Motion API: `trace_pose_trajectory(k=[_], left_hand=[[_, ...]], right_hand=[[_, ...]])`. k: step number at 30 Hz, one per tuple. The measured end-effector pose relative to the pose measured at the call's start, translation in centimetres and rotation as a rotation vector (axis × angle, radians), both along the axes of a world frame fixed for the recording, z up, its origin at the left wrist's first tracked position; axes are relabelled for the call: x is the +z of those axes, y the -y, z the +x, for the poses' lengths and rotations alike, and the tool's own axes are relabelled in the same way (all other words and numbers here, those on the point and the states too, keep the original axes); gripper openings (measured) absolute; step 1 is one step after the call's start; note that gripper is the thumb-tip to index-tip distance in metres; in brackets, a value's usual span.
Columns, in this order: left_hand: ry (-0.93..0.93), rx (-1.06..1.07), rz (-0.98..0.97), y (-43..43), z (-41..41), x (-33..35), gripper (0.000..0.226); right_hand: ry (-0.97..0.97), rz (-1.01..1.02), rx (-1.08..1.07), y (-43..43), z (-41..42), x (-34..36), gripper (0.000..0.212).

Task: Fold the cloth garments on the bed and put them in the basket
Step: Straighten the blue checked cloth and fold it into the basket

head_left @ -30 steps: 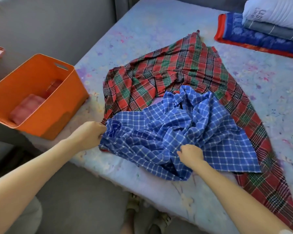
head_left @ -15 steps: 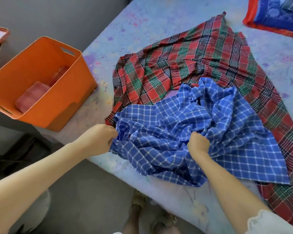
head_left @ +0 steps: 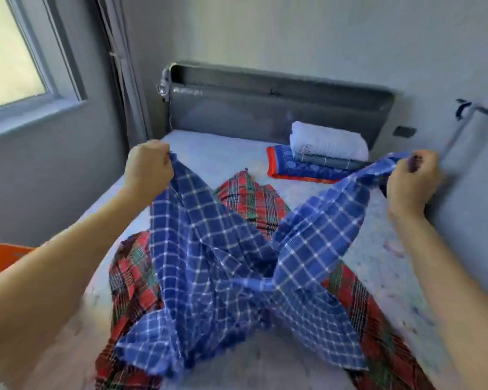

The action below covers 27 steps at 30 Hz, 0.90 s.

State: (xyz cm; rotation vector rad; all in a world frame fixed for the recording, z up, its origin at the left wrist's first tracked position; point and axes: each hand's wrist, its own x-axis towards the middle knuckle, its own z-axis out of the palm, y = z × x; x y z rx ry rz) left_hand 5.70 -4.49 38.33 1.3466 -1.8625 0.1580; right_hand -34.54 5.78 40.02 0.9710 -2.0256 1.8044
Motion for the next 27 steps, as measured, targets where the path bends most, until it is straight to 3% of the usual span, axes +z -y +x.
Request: trace_pose_trajectory(k=[4,8,10,11,14,16,19,22,25,27], left_hand=[[-0.256,-0.037,-0.260,0.7,-5.5,7.9,0.014],[-0.239,-0.109,-0.276,-0.7,-7.6,5.7,0.015],[-0.135,-0.106,-0.177,-1.0,-7.2,1.9,0.018],[-0.046,-0.101,-0.089,-1.3,-6.7,-0.5,0.018],[0.289,-0.085,0.287,-3.1,-4.6,-7.7,0.011],[0.501,-0.090,0.496,-5.5,-3.7,-11.9,0.009],[0.735,-0.161,0.665,-8.7,-3.0,-16.5,0.012],[0.743,-0.190,0.736,-10.3,-1.9,-19.7,0.024],[0.711,-0.153,0.773,-11.0,-1.2,-20.2,0.018],[0.581,-0.145,0.767,-11.2,-0.7,-20.2,0.028]], right_hand=[[-0.192,-0.166,-0.028,-5.1,-0.2,3.0,0.021],[-0.066,0.068,-0.173,-11.3,-3.4,-4.6,0.025],[0.069,0.355,-0.279,-15.1,-5.7,-10.6,0.021],[0.106,0.605,-0.282,-16.9,-6.6,-13.8,0.018],[-0.005,1.448,-0.063,-21.3,-5.9,-22.0,0.014],[-0.064,1.718,0.039,-23.3,-4.3,-25.9,0.027],[-0.046,1.908,0.158,-23.9,-2.2,-29.3,0.037],[-0.031,2.015,0.304,-21.8,-0.4,-31.4,0.039],[-0.095,1.914,0.400,-17.6,2.0,-31.6,0.019],[-0.101,1.777,0.456,-14.7,4.1,-31.5,0.021]])
